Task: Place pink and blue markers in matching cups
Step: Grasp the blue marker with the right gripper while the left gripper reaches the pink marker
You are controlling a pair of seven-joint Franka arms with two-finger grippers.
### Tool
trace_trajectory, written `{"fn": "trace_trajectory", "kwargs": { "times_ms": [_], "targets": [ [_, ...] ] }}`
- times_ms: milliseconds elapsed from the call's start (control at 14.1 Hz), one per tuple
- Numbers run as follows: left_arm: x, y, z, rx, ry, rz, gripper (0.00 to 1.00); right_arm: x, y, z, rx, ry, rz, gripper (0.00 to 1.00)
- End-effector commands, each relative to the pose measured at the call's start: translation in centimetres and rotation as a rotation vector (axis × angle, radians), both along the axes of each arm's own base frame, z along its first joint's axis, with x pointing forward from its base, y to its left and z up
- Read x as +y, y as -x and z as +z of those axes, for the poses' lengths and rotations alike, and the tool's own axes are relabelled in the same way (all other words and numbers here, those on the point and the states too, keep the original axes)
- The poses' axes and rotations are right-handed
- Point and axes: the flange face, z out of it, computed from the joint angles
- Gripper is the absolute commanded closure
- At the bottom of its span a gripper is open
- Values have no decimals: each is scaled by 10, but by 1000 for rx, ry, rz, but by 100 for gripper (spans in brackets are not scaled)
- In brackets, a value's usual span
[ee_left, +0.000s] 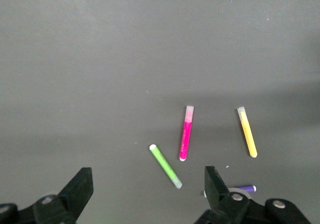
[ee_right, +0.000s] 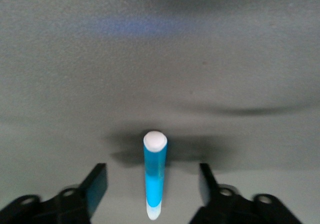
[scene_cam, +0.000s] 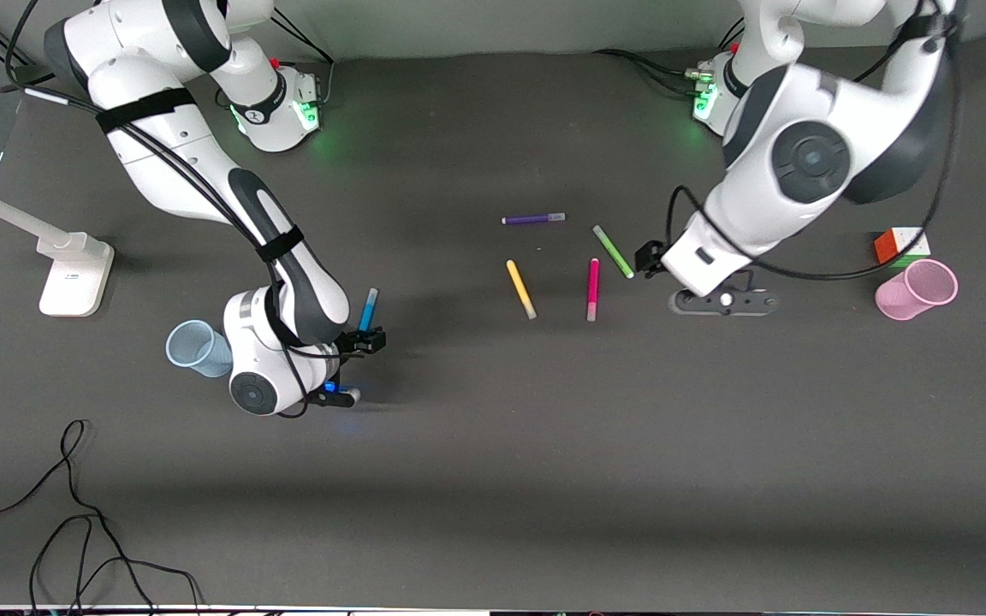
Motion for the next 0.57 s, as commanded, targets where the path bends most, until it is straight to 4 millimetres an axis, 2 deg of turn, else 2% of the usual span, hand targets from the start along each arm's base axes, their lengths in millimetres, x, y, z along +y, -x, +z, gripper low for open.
{"fn": "trace_trajectory", "kwargs": {
  "times_ms": [0, 142, 213, 284, 426, 497],
  "targets": [
    [-27, 13, -47, 19, -6, 70, 1, 6, -3, -2, -3, 0, -39, 58],
    [-49, 18, -79, 14, -14, 94, 1, 6, -3, -1, -2, -2, -39, 87],
    [-56, 18, -94, 4, -11, 88, 1, 6, -3, -1, -2, 0, -42, 96],
    [-60, 18, -110, -7, -9, 88, 2, 4, -4, -1, -2, 1, -44, 100],
    [-76, 27, -146, -26, -6, 65, 2, 4, -6, 4, -9, 3, -51, 100],
    [-77, 30, -165, -34, -7, 64, 2, 4, -7, 9, -8, 16, -70, 100]
  ]
}}
